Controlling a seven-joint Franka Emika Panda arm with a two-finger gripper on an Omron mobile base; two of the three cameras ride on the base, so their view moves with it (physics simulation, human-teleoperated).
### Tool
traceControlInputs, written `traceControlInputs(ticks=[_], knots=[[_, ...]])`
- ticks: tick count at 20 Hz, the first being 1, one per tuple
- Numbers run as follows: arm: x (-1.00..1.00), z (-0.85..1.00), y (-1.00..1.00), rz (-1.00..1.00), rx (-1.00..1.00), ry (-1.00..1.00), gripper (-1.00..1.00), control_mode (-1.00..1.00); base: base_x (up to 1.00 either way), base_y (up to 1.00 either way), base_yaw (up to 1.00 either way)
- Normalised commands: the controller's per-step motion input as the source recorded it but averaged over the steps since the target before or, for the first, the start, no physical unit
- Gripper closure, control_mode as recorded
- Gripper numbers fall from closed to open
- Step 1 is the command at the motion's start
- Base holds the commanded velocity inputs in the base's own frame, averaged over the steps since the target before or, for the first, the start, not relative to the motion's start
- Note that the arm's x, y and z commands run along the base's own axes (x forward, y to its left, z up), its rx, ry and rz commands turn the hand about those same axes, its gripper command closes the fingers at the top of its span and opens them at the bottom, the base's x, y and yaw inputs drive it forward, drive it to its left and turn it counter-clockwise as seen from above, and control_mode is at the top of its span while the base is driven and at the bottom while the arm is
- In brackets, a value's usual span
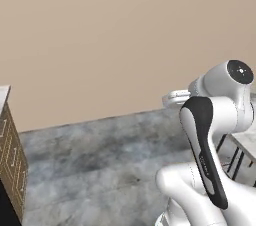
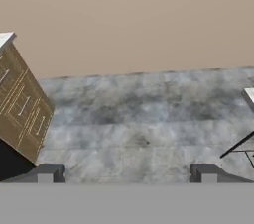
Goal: Take a sugar cube from the saucer and place it inside the coffee. Then, grab milk from the fridge and place it next to the coffee on the counter to sweeten the coffee.
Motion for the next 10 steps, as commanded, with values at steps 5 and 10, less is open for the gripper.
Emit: traceControlInputs(ticks=[5, 10], knots=[[0.0, 0.0, 0.0, 0.0, 0.0, 0.0, -1.0, 1.0, 1.0, 0.01, -0.21], [0.0, 0.0, 0.0, 0.0, 0.0, 0.0, -1.0, 1.0, 1.0, 0.1, -0.32]])
